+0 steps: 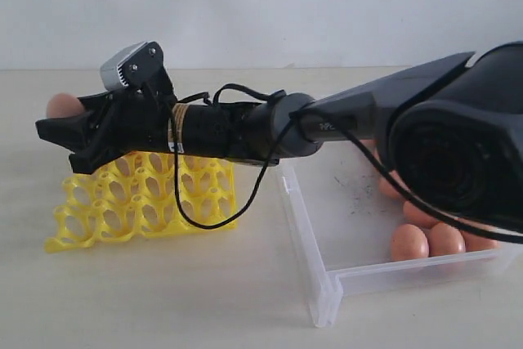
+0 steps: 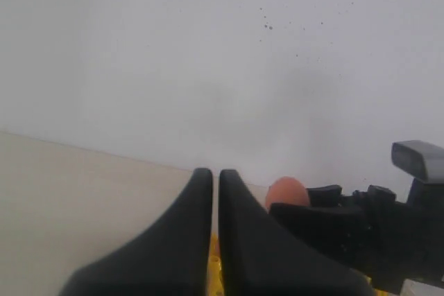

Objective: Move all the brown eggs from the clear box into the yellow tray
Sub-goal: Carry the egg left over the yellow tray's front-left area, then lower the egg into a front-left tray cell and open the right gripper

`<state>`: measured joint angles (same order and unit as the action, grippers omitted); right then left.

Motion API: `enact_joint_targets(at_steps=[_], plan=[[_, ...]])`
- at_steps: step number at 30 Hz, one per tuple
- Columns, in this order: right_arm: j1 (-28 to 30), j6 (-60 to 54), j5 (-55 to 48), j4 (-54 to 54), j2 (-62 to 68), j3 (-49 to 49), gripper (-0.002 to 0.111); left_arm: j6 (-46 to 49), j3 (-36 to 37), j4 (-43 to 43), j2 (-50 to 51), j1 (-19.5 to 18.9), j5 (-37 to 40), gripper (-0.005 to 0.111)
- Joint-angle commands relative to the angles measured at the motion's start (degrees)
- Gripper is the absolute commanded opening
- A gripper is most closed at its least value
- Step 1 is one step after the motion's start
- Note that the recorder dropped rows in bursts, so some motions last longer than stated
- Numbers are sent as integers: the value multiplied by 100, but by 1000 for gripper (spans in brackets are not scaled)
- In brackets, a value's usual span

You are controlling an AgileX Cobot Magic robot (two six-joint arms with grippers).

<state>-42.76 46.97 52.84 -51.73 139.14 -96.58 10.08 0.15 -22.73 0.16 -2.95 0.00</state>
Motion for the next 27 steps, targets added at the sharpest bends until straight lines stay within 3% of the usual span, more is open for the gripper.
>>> enact_joint_targets(at_steps=[1,15,22,27], plan=[[-20,306,-121,-10,467,-510,0,52,-15,-19,-16,24,0,4],[-127,960,-1235,-64,1099,-1495,0,52,-15,-19,-16,24,0,4],[-139,1279,-1306,-81,1234,-1529,0,52,-15,-19,-16,24,0,4],[-139,1885,-1320,-742,1190,-1529,0,52,-15,-19,-16,24,0,4]])
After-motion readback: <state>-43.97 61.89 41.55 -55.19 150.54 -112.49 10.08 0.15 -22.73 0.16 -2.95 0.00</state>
